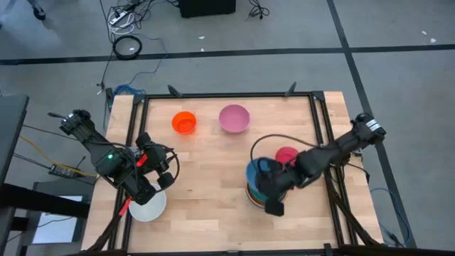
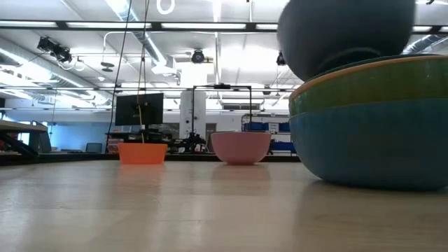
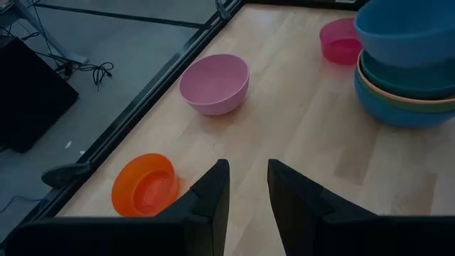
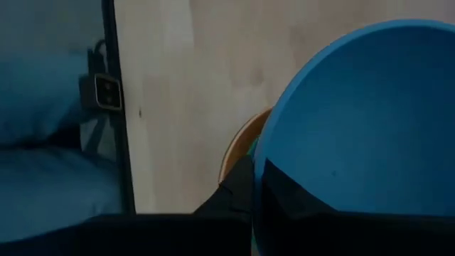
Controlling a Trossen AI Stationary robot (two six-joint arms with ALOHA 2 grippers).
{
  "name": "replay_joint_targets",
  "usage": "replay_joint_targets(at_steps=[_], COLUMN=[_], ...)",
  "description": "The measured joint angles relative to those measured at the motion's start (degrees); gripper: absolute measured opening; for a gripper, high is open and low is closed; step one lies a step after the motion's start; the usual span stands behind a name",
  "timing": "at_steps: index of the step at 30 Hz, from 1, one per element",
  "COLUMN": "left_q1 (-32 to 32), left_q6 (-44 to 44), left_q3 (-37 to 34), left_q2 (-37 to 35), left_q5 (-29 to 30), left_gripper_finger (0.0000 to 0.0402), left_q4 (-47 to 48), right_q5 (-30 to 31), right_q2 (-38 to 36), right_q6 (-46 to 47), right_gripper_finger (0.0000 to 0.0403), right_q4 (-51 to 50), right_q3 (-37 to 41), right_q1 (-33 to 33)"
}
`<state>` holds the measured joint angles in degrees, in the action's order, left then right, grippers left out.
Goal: Nest bowls inside each other
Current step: Stack the blue bowl on top of the green bowl
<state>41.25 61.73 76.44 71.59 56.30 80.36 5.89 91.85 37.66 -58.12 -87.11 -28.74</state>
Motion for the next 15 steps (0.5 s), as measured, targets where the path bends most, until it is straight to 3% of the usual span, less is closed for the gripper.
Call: replay_joint_targets(at_steps=[7, 15], left_q1=[0.0, 0.0], left_q6=[0.0, 0.0], left_q3=[0.0, 0.0], left_q2=[0.0, 0.0], left_q5=[0.03, 0.03], left_gripper_finger=[0.0106, 0.0106], left_q4=[-0.34, -0.85], right_q5=[0.66, 1.03], right_q2=[4.67, 6.43], right_q6=[1.21, 5.25], right_gripper_finger=[0.0008, 0.0088], right_q4=[-0.05, -1.45], right_q3=[0.0, 0.0], right_q1=[-1.92, -1.87])
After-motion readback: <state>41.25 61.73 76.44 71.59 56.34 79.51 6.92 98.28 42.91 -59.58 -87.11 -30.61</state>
